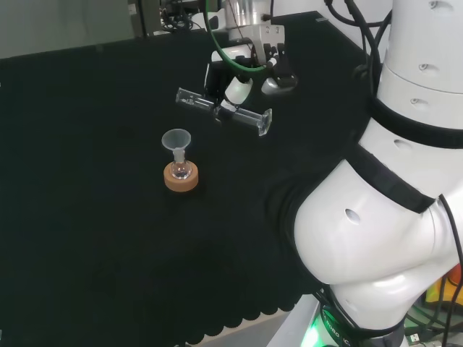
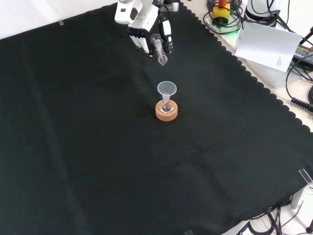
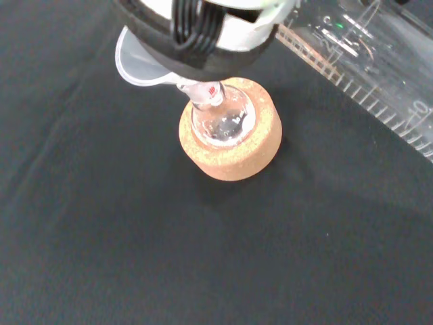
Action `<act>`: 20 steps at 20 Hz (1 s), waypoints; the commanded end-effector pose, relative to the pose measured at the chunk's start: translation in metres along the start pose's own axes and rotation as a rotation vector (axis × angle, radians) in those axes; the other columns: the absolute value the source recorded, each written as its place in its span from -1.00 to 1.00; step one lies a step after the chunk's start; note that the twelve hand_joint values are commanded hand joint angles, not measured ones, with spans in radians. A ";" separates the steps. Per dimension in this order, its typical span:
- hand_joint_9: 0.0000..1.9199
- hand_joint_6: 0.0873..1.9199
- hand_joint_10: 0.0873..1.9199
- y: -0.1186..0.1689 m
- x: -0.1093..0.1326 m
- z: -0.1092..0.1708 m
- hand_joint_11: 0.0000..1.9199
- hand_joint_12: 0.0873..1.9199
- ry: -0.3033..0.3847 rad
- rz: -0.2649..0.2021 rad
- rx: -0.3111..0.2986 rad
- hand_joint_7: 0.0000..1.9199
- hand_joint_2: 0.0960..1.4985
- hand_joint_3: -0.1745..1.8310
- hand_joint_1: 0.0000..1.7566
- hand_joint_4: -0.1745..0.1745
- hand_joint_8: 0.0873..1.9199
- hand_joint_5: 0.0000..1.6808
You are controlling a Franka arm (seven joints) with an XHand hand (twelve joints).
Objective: Put the graduated cylinder back on the table.
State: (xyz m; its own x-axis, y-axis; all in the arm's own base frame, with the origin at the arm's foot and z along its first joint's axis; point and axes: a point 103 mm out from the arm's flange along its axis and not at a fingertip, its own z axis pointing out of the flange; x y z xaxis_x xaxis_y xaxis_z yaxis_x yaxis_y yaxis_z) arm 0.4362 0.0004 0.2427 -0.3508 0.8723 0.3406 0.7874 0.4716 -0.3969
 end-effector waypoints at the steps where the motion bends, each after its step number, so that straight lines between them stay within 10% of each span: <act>1: 0.95 -0.43 -0.99 0.001 -0.013 0.003 0.45 -0.48 0.070 -0.028 -0.096 0.76 0.41 -1.00 0.36 -0.84 -0.72 0.48; 20: 0.94 -0.42 -1.00 0.046 -0.048 0.002 0.45 -0.48 0.275 -0.159 -0.321 0.75 0.42 -1.00 0.36 -0.72 -0.72 0.47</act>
State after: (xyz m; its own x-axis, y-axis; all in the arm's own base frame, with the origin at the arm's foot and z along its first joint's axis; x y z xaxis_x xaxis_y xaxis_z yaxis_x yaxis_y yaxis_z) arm 0.4681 -0.0132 0.2151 -0.3611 0.7356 0.5732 0.8587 0.5019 -0.1032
